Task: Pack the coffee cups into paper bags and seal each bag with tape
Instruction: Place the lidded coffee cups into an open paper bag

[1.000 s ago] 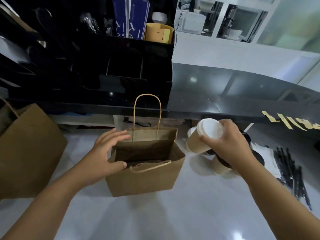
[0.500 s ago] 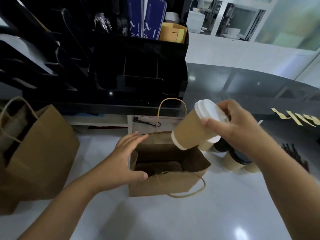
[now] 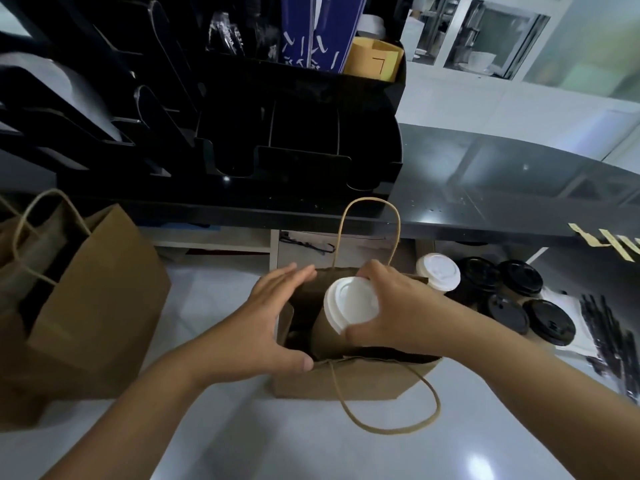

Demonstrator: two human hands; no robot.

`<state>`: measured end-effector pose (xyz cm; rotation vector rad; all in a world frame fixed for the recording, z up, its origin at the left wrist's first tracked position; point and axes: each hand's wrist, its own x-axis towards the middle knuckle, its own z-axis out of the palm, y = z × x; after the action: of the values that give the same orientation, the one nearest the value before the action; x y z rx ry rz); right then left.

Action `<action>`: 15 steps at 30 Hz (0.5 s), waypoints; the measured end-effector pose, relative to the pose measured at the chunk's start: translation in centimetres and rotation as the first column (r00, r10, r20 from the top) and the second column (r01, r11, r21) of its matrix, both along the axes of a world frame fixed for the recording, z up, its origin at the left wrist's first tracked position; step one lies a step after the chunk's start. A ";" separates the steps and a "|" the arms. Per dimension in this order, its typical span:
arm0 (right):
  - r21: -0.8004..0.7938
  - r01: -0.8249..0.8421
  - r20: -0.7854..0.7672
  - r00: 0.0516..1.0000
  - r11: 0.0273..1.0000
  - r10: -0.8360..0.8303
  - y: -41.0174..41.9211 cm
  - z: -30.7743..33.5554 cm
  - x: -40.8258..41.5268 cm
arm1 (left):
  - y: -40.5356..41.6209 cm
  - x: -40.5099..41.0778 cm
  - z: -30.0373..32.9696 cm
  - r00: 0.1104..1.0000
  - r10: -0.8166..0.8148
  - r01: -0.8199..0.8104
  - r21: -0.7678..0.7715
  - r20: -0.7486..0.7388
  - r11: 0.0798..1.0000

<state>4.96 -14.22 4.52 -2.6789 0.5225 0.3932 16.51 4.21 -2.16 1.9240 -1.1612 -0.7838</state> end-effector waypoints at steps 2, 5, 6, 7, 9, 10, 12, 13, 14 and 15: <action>0.028 -0.030 -0.059 0.998 0.999 0.031 0.0 -0.4 0.7 | -0.1 0.0 0.0 1.000 -0.015 0.015 0.006 0.001 1.000; 0.046 -0.038 -0.116 0.992 0.998 0.043 0.1 -1.5 1.8 | -0.3 0.0 0.0 0.999 -0.032 0.032 0.010 0.009 0.999; 0.046 -0.041 -0.129 0.991 0.998 0.047 0.2 -2.0 2.2 | -0.3 0.1 0.0 0.999 -0.036 0.036 0.008 0.012 0.999; 0.045 -0.044 -0.137 0.989 0.998 0.050 0.2 -2.5 2.4 | -0.4 0.1 0.0 0.999 -0.038 0.038 0.005 0.012 0.999; 0.045 -0.043 -0.148 0.988 0.998 0.049 0.4 -3.2 2.6 | -0.5 0.1 0.0 0.999 -0.039 0.039 0.003 0.008 0.999; 0.044 -0.041 -0.153 0.987 0.998 0.047 0.4 -3.6 2.8 | -0.5 0.2 0.0 0.999 -0.039 0.039 0.003 0.005 0.999; 0.038 -0.037 -0.157 0.987 0.999 0.043 0.3 -4.4 3.0 | -0.5 0.2 -0.1 0.999 -0.038 0.038 0.007 0.002 0.999; 0.035 -0.035 -0.160 0.986 0.999 0.040 0.3 -4.7 3.2 | -0.5 0.3 -0.1 0.999 -0.039 0.039 0.011 0.002 0.999; 0.034 -0.031 -0.163 0.986 0.999 0.036 0.3 -5.1 3.4 | -0.5 0.3 -0.1 0.999 -0.040 0.040 0.015 0.004 0.999; 0.035 -0.029 -0.164 0.986 0.999 0.034 0.4 -5.5 3.5 | -0.5 0.3 -0.1 0.999 -0.041 0.041 0.018 0.006 0.999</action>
<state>8.48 -13.87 -0.95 -2.6405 0.5170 0.6310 16.78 3.67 -2.24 1.9237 -1.2046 -0.8126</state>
